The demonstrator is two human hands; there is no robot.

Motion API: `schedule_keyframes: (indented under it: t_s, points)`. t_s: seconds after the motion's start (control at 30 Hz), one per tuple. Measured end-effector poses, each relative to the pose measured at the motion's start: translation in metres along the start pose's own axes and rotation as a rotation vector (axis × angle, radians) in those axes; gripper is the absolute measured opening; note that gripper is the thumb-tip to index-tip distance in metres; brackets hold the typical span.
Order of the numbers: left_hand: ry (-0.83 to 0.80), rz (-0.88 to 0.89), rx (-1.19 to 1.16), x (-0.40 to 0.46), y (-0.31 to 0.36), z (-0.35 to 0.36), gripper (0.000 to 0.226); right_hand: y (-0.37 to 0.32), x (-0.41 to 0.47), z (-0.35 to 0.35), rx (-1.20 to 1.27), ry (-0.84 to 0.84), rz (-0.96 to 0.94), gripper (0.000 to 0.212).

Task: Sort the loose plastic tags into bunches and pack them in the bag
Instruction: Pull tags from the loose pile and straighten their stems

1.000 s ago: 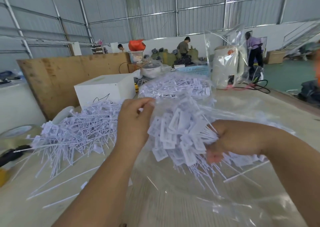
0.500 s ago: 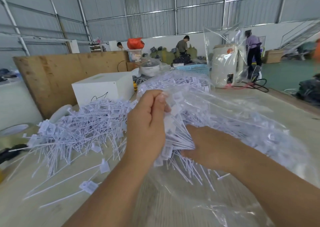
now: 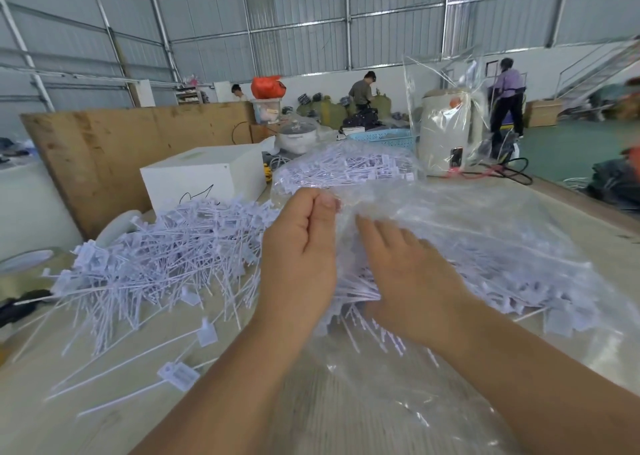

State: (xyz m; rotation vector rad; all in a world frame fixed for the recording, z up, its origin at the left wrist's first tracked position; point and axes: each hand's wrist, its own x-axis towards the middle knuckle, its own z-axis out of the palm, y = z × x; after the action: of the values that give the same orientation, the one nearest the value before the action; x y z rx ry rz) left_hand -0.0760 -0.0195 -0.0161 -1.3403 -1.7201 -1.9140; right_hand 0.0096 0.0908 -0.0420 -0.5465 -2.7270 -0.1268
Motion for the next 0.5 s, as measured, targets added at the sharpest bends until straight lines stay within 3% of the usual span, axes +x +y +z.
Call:
schedule_keyframes:
  t_s: [0.07, 0.17, 0.23, 0.33, 0.43, 0.5]
  points:
    - [0.000, -0.028, -0.026, 0.000, 0.001, 0.000, 0.031, -0.004, 0.002, 0.004, 0.039, 0.007, -0.130, 0.110]
    - [0.014, -0.035, -0.111, 0.001, 0.006, -0.003, 0.033, -0.002, 0.004, 0.012, -0.013, -0.026, -0.169, 0.109]
    - [0.046, 0.020, -0.179, 0.002, 0.010, -0.007, 0.030, 0.004, 0.006, 0.015, -0.043, -0.022, -0.120, 0.109]
    - [0.056, 0.259, -0.085, -0.002, 0.017, -0.009, 0.026, 0.011, 0.007, 0.015, -0.061, -0.072, 0.072, 0.102]
    - [-0.130, 0.357, 0.040, -0.009, 0.014, -0.002, 0.028, 0.010, 0.008, 0.017, -0.156, -0.121, 0.146, 0.084]
    - [-0.282, 0.298, 0.121, -0.010, 0.005, 0.001, 0.038, 0.007, 0.004, 0.014, -0.162, -0.063, 0.125, 0.075]
